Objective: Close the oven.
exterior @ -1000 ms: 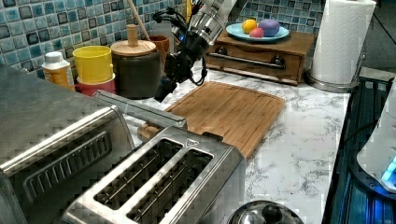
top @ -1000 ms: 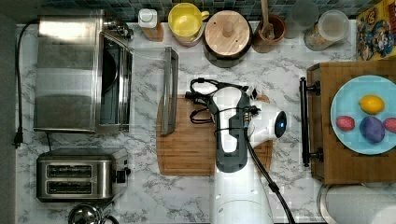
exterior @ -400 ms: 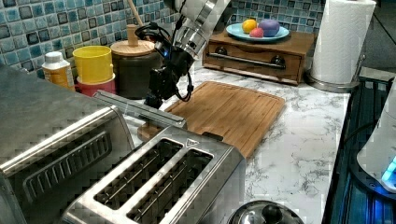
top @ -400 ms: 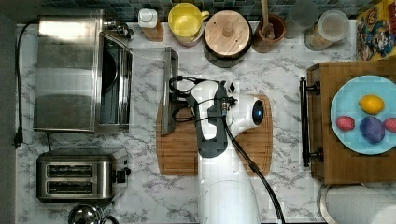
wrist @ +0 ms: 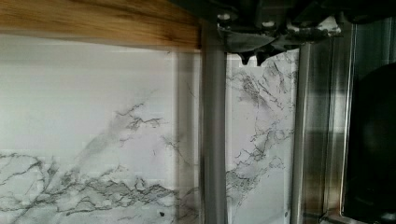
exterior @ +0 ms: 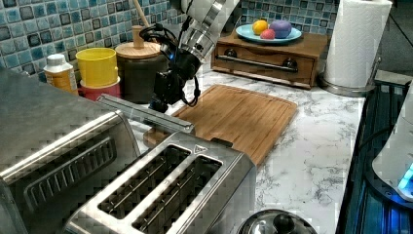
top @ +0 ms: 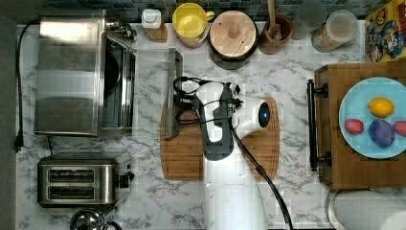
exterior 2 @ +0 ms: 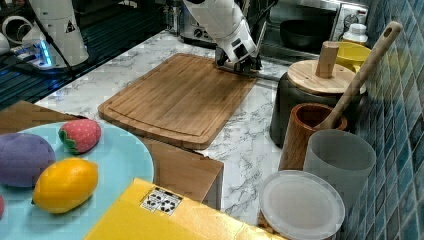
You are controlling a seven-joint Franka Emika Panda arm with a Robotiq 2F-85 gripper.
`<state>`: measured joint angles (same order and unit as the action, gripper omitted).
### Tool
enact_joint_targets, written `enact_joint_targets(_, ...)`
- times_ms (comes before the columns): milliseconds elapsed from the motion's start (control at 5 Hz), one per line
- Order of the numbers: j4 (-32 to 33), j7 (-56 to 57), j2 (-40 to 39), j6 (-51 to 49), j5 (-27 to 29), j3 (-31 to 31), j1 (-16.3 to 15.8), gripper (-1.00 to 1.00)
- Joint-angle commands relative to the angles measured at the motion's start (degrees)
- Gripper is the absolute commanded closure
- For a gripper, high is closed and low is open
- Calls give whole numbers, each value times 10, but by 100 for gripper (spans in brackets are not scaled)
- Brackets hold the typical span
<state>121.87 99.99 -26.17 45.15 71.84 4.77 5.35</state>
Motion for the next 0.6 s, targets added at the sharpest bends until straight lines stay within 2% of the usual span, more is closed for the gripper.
enact_joint_targets(200, -89, -80, 22, -51, -1, 38, -35, 100)
enact_joint_targets(600, -86, -110, 58, -12, -10, 64, -77, 100)
